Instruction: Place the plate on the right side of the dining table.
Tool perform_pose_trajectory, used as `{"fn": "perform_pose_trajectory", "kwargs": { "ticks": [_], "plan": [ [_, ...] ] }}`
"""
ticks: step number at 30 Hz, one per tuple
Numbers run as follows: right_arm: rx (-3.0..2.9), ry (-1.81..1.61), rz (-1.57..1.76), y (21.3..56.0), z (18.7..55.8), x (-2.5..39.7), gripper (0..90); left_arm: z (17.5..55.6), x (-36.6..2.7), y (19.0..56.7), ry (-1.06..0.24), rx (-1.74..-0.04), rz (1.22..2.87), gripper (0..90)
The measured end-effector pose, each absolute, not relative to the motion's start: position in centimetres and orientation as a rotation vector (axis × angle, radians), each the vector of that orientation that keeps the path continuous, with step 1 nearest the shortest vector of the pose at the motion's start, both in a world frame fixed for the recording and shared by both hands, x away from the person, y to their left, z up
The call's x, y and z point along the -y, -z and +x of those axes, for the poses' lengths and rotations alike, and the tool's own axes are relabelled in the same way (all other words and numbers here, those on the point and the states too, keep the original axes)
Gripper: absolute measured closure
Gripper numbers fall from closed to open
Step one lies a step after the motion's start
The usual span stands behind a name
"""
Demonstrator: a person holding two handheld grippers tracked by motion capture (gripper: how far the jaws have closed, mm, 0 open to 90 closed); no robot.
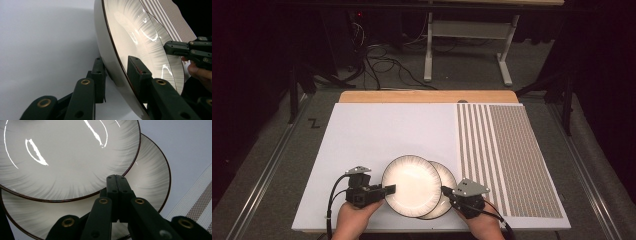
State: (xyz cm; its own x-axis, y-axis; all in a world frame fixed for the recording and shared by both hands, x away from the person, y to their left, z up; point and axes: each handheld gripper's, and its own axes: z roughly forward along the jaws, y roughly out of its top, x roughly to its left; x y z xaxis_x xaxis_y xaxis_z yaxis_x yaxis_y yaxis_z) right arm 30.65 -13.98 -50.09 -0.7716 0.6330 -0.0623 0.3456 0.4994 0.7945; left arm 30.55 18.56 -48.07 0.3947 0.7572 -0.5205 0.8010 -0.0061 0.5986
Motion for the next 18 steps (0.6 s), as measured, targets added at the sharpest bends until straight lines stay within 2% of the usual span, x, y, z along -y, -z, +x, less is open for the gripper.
{"fn": "perform_pose_trajectory", "kwargs": {
  "ticks": [14,18],
  "plan": [
    [-2.369,-1.201,0.829,49.6,30.8,14.7,90.0,30.5,-18.2,47.7,-0.021,-1.285,1.718,74.3],
    [-2.355,-1.222,0.837,49.3,30.8,15.3,83.4,30.7,-17.9,47.8,-0.061,-1.263,1.705,75.3]
  ]
}}
